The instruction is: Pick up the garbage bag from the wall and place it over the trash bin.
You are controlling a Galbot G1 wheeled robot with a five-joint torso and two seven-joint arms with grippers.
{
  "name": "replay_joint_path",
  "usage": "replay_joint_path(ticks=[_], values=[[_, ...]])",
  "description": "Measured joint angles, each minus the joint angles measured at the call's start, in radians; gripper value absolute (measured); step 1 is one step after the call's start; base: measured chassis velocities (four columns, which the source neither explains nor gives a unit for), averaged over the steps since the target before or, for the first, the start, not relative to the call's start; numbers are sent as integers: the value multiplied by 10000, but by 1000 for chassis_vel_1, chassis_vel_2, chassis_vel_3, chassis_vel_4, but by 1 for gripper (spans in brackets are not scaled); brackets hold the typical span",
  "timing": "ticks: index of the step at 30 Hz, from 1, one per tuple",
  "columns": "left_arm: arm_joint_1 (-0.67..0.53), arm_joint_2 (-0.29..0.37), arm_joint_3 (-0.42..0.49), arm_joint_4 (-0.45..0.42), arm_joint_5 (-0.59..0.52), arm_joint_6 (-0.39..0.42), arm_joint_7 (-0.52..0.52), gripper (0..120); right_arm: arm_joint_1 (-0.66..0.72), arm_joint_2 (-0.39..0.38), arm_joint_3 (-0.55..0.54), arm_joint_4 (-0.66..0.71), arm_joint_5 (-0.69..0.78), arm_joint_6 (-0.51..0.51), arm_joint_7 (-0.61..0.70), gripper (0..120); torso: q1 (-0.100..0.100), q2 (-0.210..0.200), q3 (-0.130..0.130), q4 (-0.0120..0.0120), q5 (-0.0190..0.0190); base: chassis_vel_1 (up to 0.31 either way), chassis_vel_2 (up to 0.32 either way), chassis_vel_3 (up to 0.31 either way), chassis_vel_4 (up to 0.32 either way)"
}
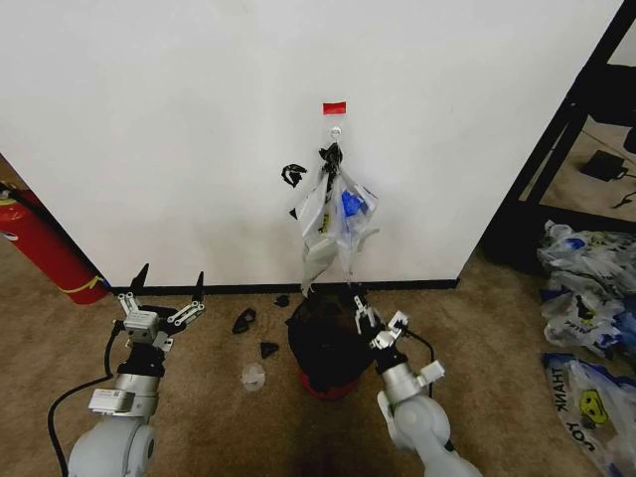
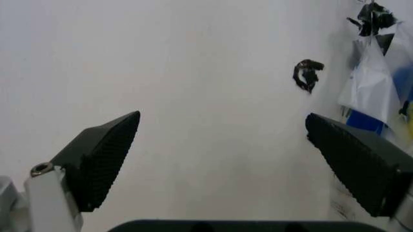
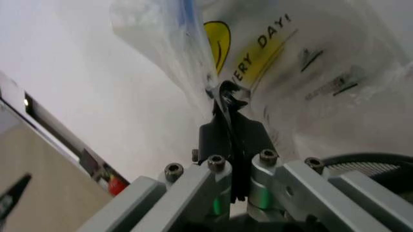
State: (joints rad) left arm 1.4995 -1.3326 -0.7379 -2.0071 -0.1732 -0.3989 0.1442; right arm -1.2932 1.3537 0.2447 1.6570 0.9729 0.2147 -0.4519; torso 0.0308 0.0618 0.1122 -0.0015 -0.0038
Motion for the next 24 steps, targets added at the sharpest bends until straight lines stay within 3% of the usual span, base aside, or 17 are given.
replay_joint_path(ticks=[12, 24], values=[[12, 125, -76, -55, -201, 6, 2, 100, -571, -478, 121, -185, -627, 509, -336, 0, 0, 0, 1, 1, 1, 0, 0, 0, 0], [30, 187, -52, -213, -263, 5, -3, 100, 122, -552, 351, 162, -611, 904, -147, 0, 1, 0, 1, 2, 0, 0, 0, 0, 0]])
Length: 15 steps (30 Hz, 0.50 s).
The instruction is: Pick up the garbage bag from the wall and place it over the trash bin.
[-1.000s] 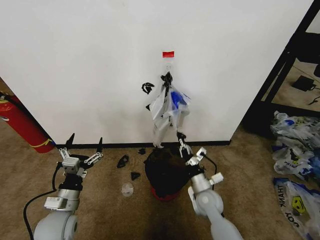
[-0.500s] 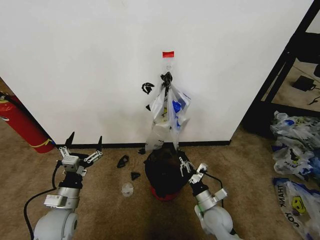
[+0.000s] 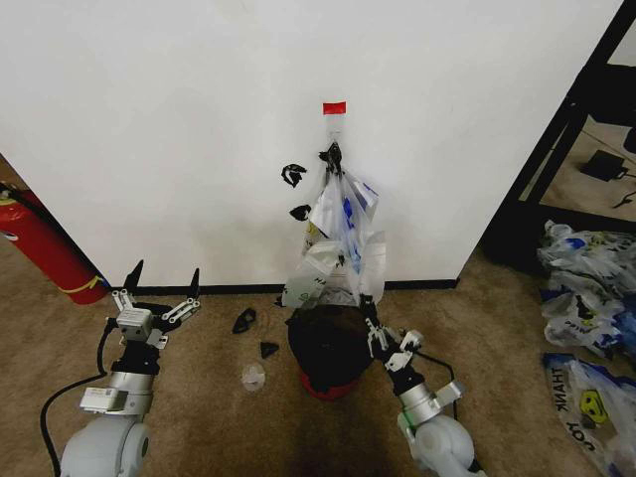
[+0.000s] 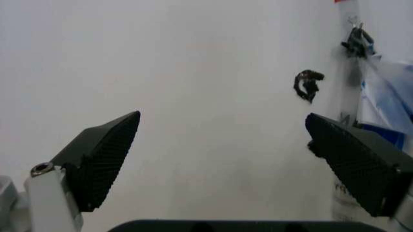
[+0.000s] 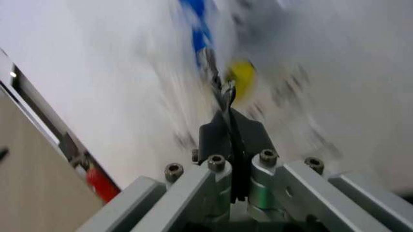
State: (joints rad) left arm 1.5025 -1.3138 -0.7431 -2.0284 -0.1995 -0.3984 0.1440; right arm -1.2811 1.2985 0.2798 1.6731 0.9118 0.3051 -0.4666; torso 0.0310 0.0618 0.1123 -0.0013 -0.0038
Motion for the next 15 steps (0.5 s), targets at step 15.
replay_joint_path(ticks=[15], values=[[-1912, 922, 2757, -22, -2387, 941, 286, 100, 1709, 99, -53, -747, -1720, 943, -1261, 0, 1, 0, 1, 2, 0, 0, 0, 0, 0]])
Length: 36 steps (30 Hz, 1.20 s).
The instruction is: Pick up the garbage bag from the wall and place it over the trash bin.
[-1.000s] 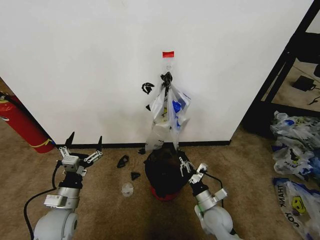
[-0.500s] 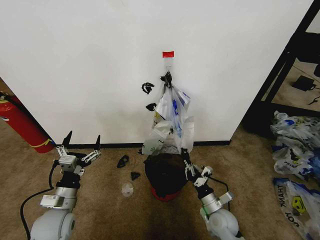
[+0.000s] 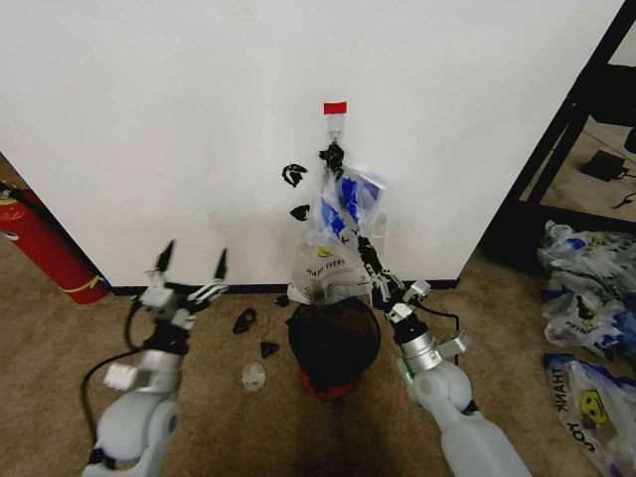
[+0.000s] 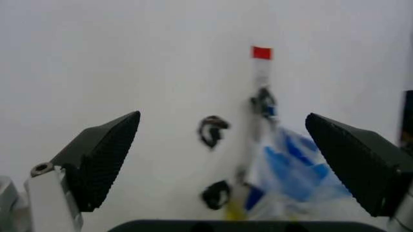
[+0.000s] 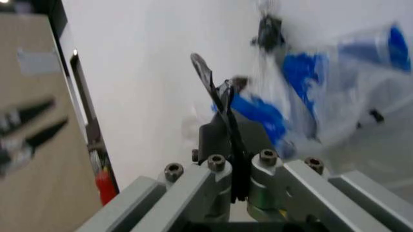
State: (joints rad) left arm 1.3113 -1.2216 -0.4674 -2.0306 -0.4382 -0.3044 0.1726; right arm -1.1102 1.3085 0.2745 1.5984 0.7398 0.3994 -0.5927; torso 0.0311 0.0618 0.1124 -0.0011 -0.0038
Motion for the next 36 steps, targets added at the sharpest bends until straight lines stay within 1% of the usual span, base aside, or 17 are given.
replay_joint_path(ticks=[1, 5, 7, 8, 9, 13, 15, 16, 17, 19, 22, 24, 25, 29, 31, 32, 36], values=[[0, 0, 0, 0, 0, 0, 0, 100, 0, 0, 0, 0, 0, 0, 0, 0, 0, 0, 0, 0, 0, 0, 0, 0, 0], [-1286, 870, 1321, 72, 157, 901, -455, 100, 50, 62, -32, -323, -56, 49, -18, 0, 0, 0, 0, -2, -3, 0, 0, 0, 0], [-2773, 1825, 2825, 116, 312, 2032, -1388, 100, 51, 94, -37, -452, -81, 63, -30, 0, 0, 1, -1, -7, 0, 0, 0, 0, 0], [-2773, 1825, 2825, 116, 312, 2032, -1388, 100, 51, 94, -37, -452, -81, 63, -30, 0, 0, 1, -1, -7, 0, 0, 0, 0, 0], [-3083, 2019, 3190, 116, 288, 2302, -1638, 100, 50, 100, -39, -470, -81, 67, -34, 0, 0, 0, -1, -8, 1, 0, 0, 0, 0], [-5138, 3021, 5324, 85, -375, 3962, -3204, 100, 21, 147, -38, -627, -81, 122, -51, 0, 0, 0, -1, -7, 0, 0, 0, 0, 0], [-6901, 3454, 6897, 27, -1237, 5296, -4014, 100, -11, 201, -17, -718, -87, 165, -80, 0, 0, 0, 0, -3, -1, 0, 0, 0, 0], [-7391, 3502, 7310, 0, -1489, 5721, -4073, 100, -14, 212, -6, -737, -98, 172, -81, 0, 0, 1, 0, -1, 0, 0, 0, 0, 0], [-7391, 3502, 7310, 0, -1489, 5721, -4073, 100, -14, 212, -6, -737, -98, 172, -81, 0, 0, 1, 0, -1, 0, 0, 0, 0, 0], [-8458, 3485, 8274, 24, -1893, 6672, -4302, 100, -34, 232, 8, -758, -110, 179, -82, 0, 0, 0, 0, 0, 0, 0, 0, 0, 0], [-10055, 3248, 9592, 240, -2493, 7811, -5304, 99, -100, 246, -9, -763, -23, 175, -13, 0, 0, 0, 0, -6, 1, 0, 0, 0, 0], [-11034, 3004, 10427, 401, -2962, 8676, -6273, 98, -100, 276, -18, -818, -46, 178, -27, 0, 0, 1, -1, -4, 1, 0, 0, 0, 0], [-11034, 3004, 10427, 401, -2962, 8676, -6273, 98, -100, 276, -18, -818, -46, 178, -27, 0, 0, 1, -1, -4, 1, 0, 0, 0, 0], [-12238, 2282, 11653, 666, -4614, 10237, -8818, 98, -120, 338, -56, -853, -107, 191, -66, 0, 0, 1, -1, -3, 1, 0, 0, 0, 0], [-12592, 1939, 12191, 672, -5969, 10505, -10243, 100, -147, 343, -66, -806, -110, 192, -67, 0, 0, 1, -2, -5, 2, 0, 0, 0, 0], [-12693, 1832, 12434, 670, -6354, 10562, -10715, 100, -152, 337, -66, -781, -110, 192, -67, 0, -1, 1, -2, -5, 1, 0, 0, 0, 0], [-12960, 1662, 13043, 760, -6562, 10572, -11287, 100, -172, 324, -68, -751, -110, 200, -77, 0, -1, 1, -2, -2, 2, 0, 0, 0, 0]])
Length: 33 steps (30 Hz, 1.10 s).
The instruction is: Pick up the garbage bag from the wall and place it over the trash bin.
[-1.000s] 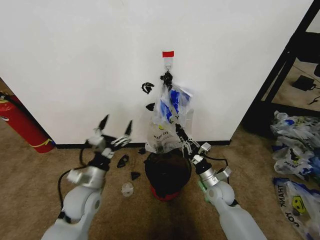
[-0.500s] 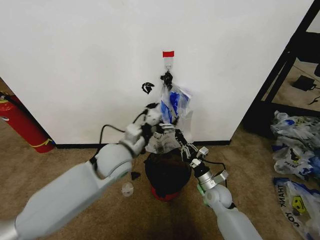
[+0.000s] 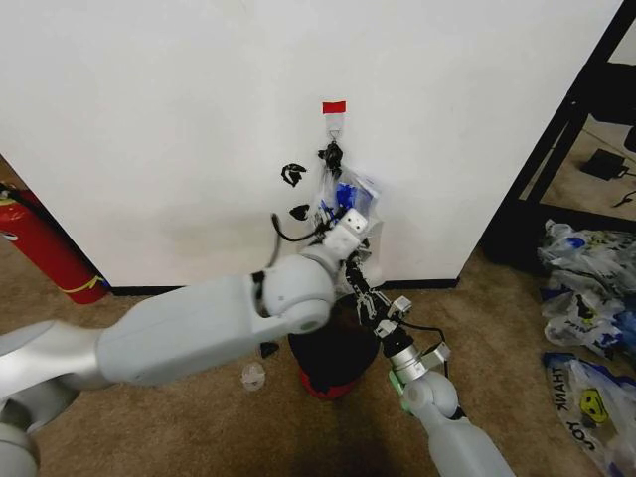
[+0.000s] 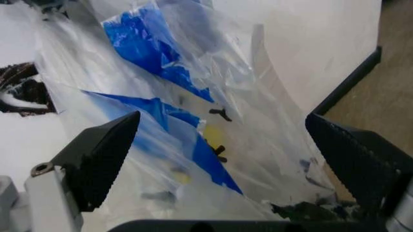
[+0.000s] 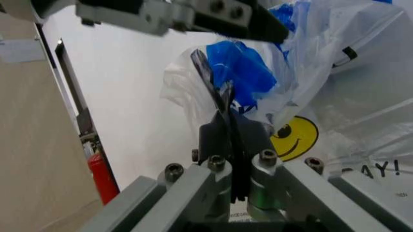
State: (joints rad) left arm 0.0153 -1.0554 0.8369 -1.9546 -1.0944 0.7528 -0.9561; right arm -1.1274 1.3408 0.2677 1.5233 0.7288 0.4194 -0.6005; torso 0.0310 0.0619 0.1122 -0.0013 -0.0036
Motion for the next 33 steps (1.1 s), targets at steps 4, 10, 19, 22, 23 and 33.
replay_joint_path(ticks=[4, 10, 19, 22, 23, 33], values=[[-47, -273, 247, 517, 3, -42, -316, 98, -41, 10, -37, 45, -28, 34, -11, 0, 0, 0, 0, -2, -1, 0, 0, 0, 0], [-242, -280, 280, 977, 13, -93, -447, 94, -124, -19, -61, 140, -82, 83, -52, 0, 0, 0, 0, -1, -2, 0, 0, 0, 0], [-251, -45, 274, 1055, -160, -135, -572, 69, -136, -58, -62, 201, -101, 131, -52, 0, 0, 0, 0, -1, -3, 0, 0, 0, 0], [-155, 26, 217, 943, -59, -143, -572, 57, -140, -69, -55, 203, -100, 131, -29, 0, 0, 0, 0, -1, -3, 0, 0, 0, 0], [-124, 45, 201, 901, 20, -146, -573, 52, -147, -69, -54, 203, -100, 131, -23, 0, 0, 0, 0, -1, -3, 0, 0, 0, 0], [-23, 170, -61, 475, 285, -162, -521, 16, -224, -67, 28, 151, -117, 132, 71, 0, -1, 0, 0, -2, -2, 0, 0, 0, 0]])
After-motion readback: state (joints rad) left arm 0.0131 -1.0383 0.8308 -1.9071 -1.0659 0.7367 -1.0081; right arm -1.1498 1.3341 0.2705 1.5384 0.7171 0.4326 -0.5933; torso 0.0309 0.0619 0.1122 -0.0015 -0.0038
